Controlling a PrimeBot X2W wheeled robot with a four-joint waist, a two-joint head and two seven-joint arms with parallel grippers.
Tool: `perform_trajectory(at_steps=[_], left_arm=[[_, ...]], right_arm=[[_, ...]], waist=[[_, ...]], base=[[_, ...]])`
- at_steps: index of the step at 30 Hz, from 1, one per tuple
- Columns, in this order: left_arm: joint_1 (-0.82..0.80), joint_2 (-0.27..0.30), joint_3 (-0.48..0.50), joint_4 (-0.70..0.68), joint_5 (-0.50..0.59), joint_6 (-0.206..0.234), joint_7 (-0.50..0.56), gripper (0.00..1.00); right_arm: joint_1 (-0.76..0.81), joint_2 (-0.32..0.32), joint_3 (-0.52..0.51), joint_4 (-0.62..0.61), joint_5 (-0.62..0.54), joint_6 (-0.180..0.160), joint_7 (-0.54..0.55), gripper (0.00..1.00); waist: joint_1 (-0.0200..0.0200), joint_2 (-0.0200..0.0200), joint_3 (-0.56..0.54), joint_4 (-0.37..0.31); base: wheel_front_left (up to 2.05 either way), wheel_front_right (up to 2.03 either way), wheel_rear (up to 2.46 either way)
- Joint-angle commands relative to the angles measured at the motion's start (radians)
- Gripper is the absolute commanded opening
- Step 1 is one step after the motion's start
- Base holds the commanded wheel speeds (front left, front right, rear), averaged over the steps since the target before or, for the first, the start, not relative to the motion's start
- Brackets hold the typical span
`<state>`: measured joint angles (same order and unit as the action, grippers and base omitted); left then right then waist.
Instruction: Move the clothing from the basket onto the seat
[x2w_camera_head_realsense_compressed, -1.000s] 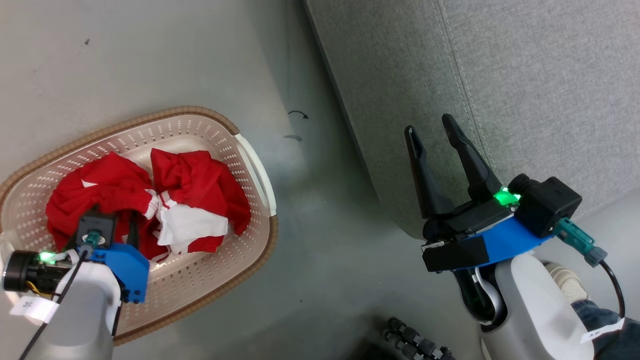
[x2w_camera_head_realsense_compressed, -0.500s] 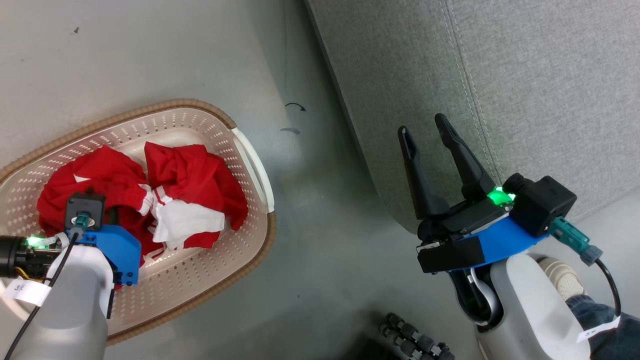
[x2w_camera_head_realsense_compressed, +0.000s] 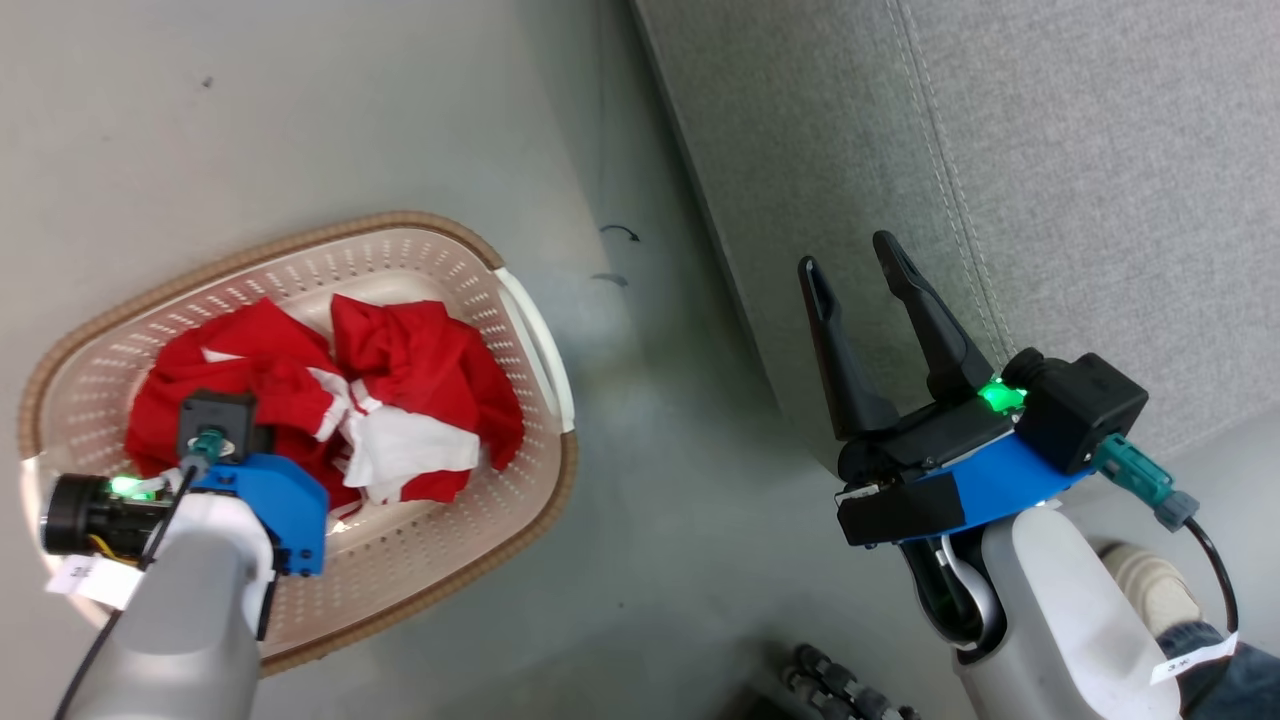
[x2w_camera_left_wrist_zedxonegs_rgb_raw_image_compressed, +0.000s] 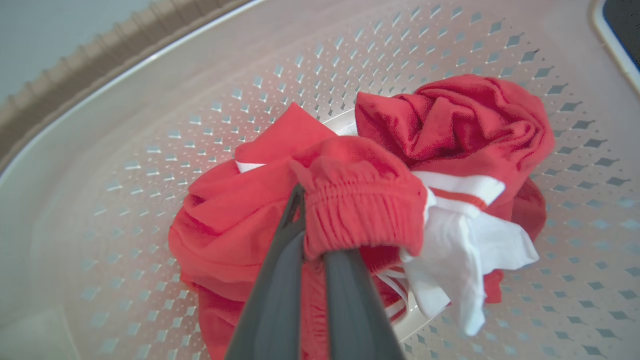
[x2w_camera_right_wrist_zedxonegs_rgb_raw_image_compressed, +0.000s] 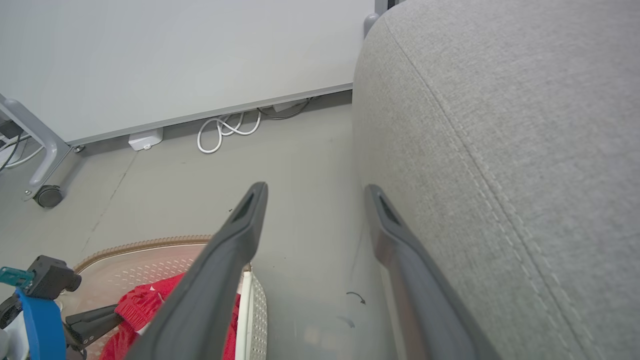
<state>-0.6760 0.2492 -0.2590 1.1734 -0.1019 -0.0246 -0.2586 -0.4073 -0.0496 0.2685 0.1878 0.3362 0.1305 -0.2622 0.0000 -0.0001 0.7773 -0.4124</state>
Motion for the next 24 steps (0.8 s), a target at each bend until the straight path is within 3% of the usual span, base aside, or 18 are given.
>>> perform_trajectory(at_steps=[1,12,24], left_arm=[[-0.003,-0.007,-0.001,0.001,-0.007,-0.004,-0.005,0.0],[0.051,-0.117,-0.018,0.003,-0.045,-0.041,-0.008,0.0],[0.131,-0.176,-0.083,-0.104,-0.058,-0.098,-0.007,0.0]], right_arm=[[-0.01,-0.001,-0.003,0.006,-0.012,0.0,-0.004,1.0],[0.014,-0.002,-0.03,0.059,-0.092,0.0,-0.004,1.0],[0.082,-0.003,-0.051,0.126,-0.148,0.0,-0.004,1.0]], waist=[[0.0,0.0001,-0.019,0.018],[0.0,0.0001,-0.213,0.149],[0.0,0.0001,-0.444,0.287]], base=[[0.0,0.0,0.0],[0.0,0.0,0.0],[0.0,0.0,0.0]])
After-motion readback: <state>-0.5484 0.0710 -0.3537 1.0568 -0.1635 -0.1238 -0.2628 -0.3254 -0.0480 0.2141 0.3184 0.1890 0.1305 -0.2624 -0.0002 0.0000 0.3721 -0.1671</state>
